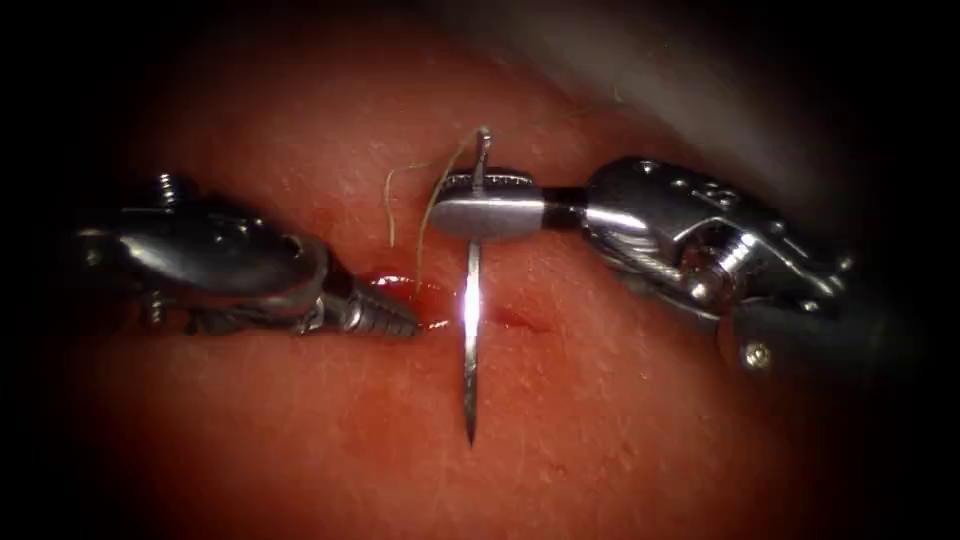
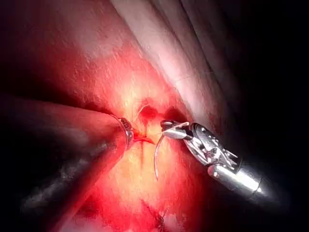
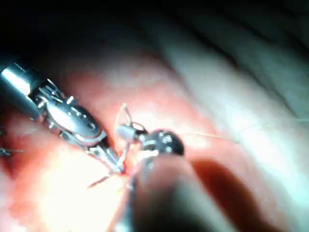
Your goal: Wound Closure
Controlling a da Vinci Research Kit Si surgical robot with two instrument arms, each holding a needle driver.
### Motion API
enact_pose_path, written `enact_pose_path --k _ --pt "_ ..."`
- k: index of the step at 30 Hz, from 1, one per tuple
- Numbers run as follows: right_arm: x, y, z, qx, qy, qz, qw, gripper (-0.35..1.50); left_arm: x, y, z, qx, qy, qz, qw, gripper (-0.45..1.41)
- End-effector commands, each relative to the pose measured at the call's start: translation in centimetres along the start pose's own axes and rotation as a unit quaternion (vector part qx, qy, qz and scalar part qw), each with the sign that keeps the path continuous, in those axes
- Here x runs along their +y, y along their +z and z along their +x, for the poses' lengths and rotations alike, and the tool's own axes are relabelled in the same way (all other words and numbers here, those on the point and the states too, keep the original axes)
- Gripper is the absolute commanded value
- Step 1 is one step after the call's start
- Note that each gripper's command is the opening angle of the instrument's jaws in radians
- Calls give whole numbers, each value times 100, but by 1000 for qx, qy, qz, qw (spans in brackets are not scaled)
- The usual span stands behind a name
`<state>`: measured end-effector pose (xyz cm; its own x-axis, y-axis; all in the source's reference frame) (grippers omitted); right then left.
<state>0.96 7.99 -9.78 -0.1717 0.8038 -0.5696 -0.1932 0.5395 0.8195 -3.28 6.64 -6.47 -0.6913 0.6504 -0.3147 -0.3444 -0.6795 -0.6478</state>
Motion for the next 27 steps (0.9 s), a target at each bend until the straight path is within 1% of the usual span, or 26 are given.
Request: enact_pose_path --k 1,5,9,12,13,18,20,21,27 --pt "3 7 -1 1 -4 1 1000 -35 -3 10 -4 -9 2 3 1000 -35" --pt "4 7 -1 2 -15 1 1000 -35 -14 15 -7 -27 3 12 1000 -35" --pt "7 8 -2 1 -34 -1 999 -35 -25 12 -4 -28 0 10 1000 -35" --pt "13 10 -3 2 -69 -4 998 -35 -35 12 2 -29 -5 12 999 -35" --pt "13 10 -3 2 -69 -4 998 -35 -35 12 2 -29 -5 12 999 -35" --pt "19 14 -6 4 -107 -7 994 -35 -40 17 7 -61 -9 21 998 -35" --pt "20 14 -5 4 -109 -9 994 -35 -38 18 6 -85 -13 7 996 -35" --pt "21 14 -4 4 -109 -9 994 -35 -34 19 4 -105 -16 -11 994 -35" --pt "25 14 -2 6 -130 -13 991 -35 -18 19 -7 -149 -3 -71 986 -35"
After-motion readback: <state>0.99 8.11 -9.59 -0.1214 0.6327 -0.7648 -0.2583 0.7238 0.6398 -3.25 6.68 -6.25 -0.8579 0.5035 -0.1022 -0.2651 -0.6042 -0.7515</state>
